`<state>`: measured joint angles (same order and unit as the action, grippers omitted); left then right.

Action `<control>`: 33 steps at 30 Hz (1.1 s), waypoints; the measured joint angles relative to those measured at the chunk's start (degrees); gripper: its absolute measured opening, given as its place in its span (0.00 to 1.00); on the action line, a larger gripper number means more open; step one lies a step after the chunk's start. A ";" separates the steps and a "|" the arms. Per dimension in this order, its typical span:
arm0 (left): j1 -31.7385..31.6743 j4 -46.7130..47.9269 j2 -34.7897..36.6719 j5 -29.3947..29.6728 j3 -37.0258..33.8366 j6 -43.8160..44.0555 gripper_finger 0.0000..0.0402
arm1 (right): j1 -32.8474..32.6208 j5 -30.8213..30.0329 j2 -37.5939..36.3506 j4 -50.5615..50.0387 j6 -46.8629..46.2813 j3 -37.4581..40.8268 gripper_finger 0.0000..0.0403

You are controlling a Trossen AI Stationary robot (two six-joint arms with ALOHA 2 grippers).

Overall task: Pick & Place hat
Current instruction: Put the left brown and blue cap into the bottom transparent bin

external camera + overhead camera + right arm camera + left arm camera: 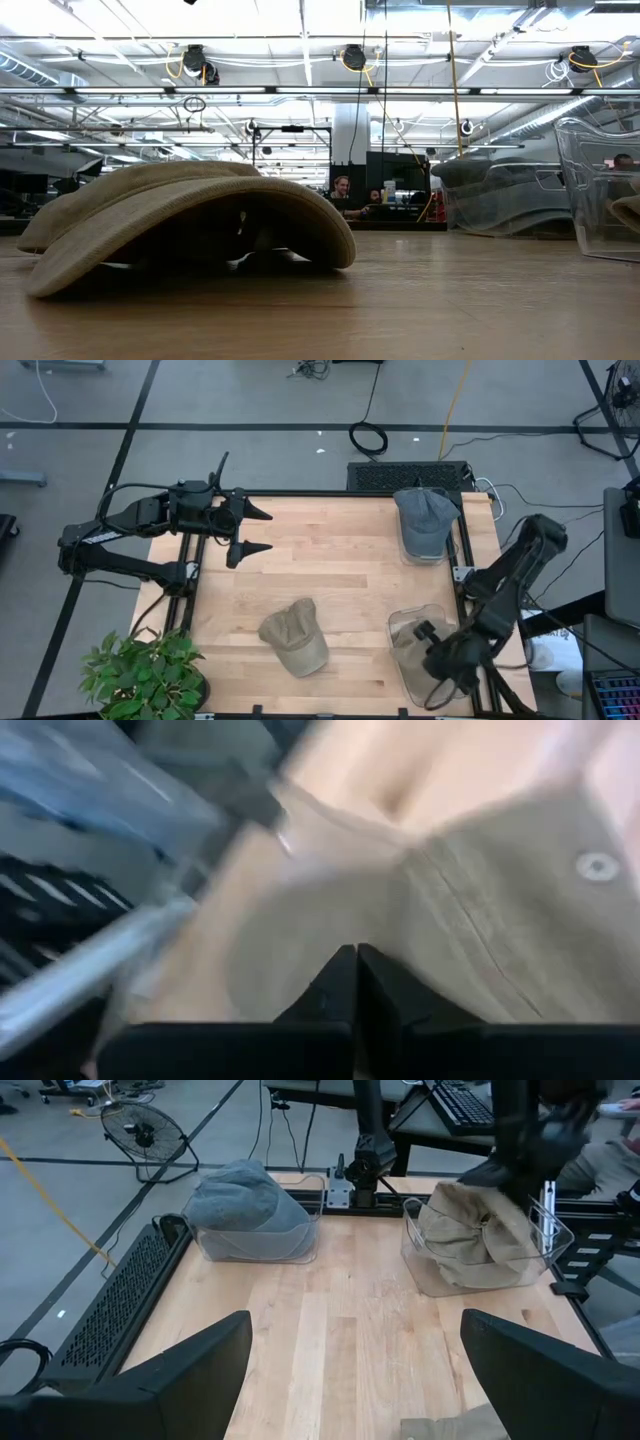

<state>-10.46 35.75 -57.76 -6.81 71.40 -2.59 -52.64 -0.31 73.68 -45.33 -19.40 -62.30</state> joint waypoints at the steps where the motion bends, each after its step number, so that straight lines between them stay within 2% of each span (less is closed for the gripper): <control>1: 0.00 -0.02 0.00 0.00 0.02 -0.04 0.91 | 0.16 -0.32 1.05 -1.85 -0.92 0.00 0.00; 9: -0.01 -0.02 0.00 0.00 0.00 -0.06 0.91 | 2.27 -8.76 5.77 -12.33 -6.65 0.25 0.00; 18: -0.02 -0.01 0.00 0.01 0.00 -0.08 0.91 | 5.65 -8.48 5.76 -10.87 -10.04 8.04 0.00; 24: -0.02 0.00 0.00 0.02 0.00 -0.05 0.91 | 6.18 -8.75 4.17 -15.12 -11.38 6.34 0.00; 27: 0.00 -0.02 0.00 0.00 0.00 -0.11 0.91 | 6.15 -9.30 2.27 -14.50 -11.29 4.46 0.00; 30: -0.01 0.00 0.00 0.01 0.01 0.00 0.91 | 5.56 -12.48 0.32 -13.38 -10.84 3.00 0.00; 33: 0.00 0.00 0.00 0.00 0.01 -0.09 0.91 | 5.04 -13.09 -1.01 -9.48 -8.93 2.80 0.00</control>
<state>-10.46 35.74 -57.76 -6.81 71.40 -2.68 -47.60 -13.40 72.67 -54.81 -28.34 -59.51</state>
